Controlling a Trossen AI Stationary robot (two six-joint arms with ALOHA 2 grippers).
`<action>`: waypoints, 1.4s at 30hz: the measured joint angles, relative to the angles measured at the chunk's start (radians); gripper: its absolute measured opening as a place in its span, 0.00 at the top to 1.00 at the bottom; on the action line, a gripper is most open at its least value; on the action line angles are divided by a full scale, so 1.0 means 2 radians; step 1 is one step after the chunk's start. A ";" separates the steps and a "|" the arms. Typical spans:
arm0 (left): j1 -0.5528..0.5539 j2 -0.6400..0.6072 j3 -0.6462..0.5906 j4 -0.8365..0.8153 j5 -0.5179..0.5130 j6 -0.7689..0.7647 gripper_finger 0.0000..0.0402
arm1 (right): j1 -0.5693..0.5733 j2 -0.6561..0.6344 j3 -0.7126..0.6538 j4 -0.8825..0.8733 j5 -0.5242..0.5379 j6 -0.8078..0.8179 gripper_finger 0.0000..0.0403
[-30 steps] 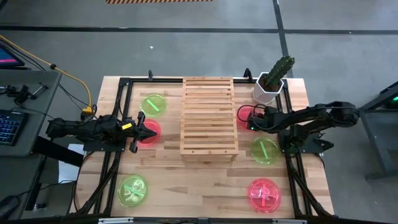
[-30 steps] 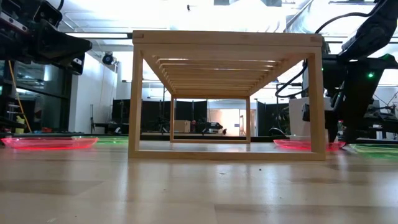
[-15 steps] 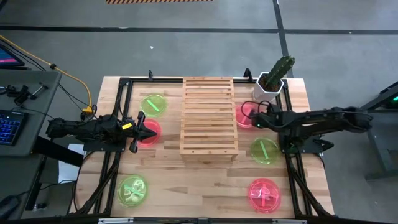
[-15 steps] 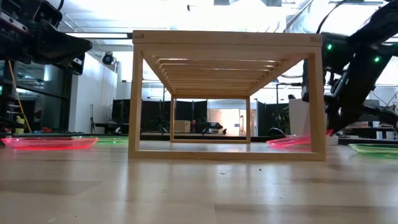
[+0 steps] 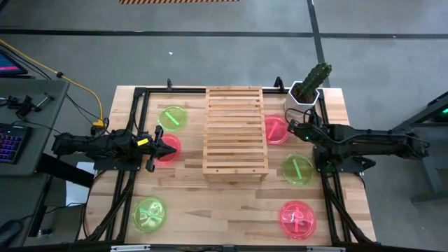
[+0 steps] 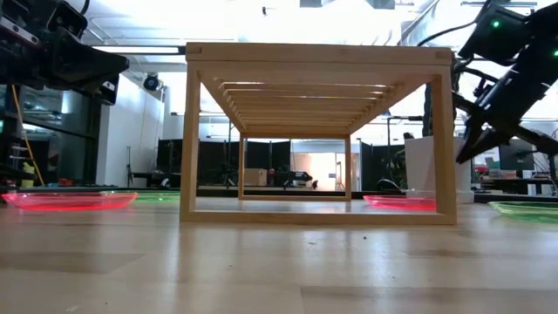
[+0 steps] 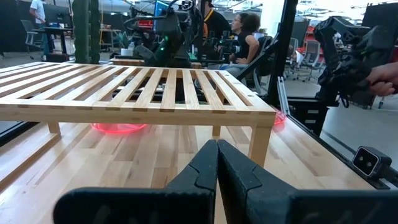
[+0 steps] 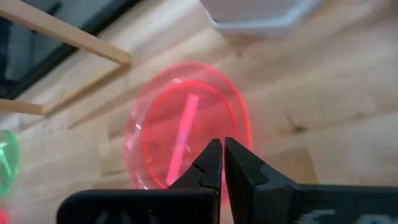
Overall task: Place and stack plates onto a shelf
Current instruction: Put the top right pink transparent plate on the shelf
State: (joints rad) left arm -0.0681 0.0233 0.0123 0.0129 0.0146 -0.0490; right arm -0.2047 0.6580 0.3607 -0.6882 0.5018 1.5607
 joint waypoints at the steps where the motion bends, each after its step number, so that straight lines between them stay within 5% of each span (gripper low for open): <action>1: 0.000 0.000 0.000 0.000 0.000 0.000 1.00 | 0.000 0.000 0.000 -0.007 -0.010 0.009 1.00; 8: 0.000 0.000 0.000 0.000 0.000 0.000 1.00 | 0.006 0.038 0.000 0.001 -0.013 0.035 0.97; 18: 0.000 0.000 0.000 0.000 0.000 0.000 1.00 | -0.002 0.138 0.000 0.038 -0.025 0.057 0.63; 23: 0.000 0.000 0.000 0.000 0.000 0.000 1.00 | -0.018 0.199 0.000 0.064 -0.027 0.079 0.56; 35: 0.000 0.000 0.000 0.000 0.000 0.000 1.00 | -0.045 0.299 0.004 0.157 -0.041 0.070 0.65; 42: 0.000 0.000 0.000 0.000 0.000 0.000 1.00 | -0.045 0.299 0.002 0.147 -0.041 0.084 0.96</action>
State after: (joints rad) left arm -0.0677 0.0235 0.0124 0.0132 0.0147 -0.0490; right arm -0.2948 1.2564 0.3637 -0.3952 0.4194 1.7280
